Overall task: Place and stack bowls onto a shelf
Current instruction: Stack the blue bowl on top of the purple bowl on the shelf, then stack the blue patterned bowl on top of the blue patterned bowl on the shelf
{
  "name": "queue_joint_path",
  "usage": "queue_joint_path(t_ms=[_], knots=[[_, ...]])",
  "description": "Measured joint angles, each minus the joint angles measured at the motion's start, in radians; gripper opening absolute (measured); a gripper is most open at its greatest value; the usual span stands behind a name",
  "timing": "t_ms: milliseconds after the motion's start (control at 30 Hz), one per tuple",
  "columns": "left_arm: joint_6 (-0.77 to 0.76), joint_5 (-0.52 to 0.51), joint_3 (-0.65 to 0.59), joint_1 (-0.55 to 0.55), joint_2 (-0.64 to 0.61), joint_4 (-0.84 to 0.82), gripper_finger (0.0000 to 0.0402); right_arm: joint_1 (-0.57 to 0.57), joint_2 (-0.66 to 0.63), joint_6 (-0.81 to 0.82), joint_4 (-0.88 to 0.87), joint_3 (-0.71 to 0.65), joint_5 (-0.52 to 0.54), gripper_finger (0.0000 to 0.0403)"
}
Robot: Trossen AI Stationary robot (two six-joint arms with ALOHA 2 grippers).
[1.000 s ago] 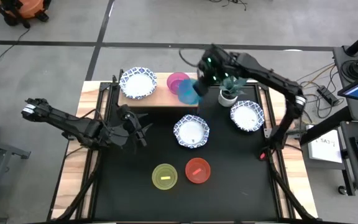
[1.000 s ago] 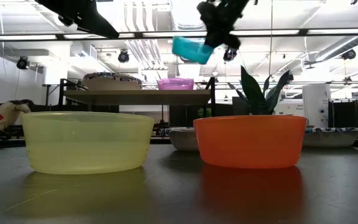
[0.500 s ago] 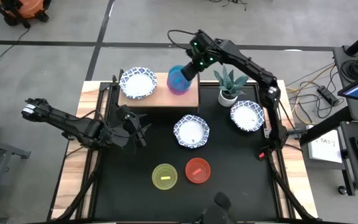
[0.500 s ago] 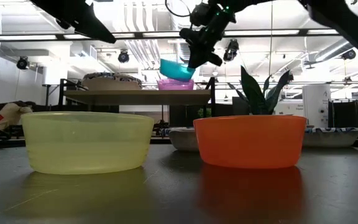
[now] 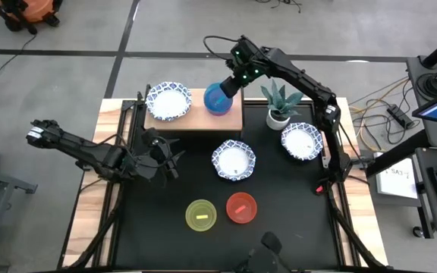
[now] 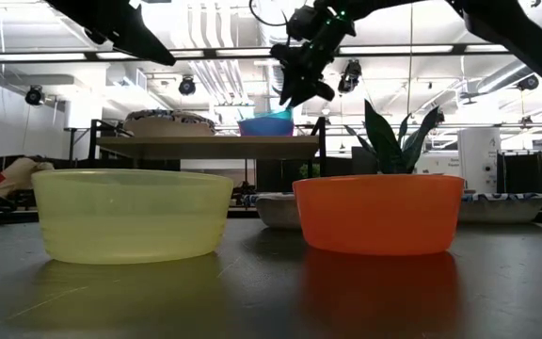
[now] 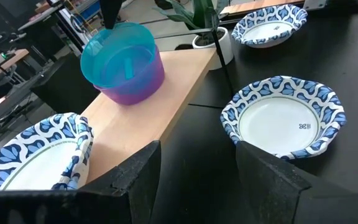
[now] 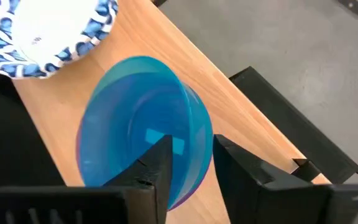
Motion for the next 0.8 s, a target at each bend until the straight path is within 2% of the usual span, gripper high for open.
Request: queue_joint_path(t_ms=[200, 567, 800], knots=[[0.000, 0.000, 0.000, 0.000, 0.000, 0.001, 0.0192, 0.000, -0.028, -0.020, 0.025, 0.000, 0.037, 0.0112], [0.000, 0.000, 0.000, 0.000, 0.000, 0.002, 0.0192, 0.005, 0.004, -0.060, 0.024, -0.013, 0.053, 0.0029], [0.000, 0.000, 0.000, 0.000, 0.000, 0.002, 0.0192, 0.007, 0.005, -0.064, 0.024, -0.011, 0.053, 0.0010]])
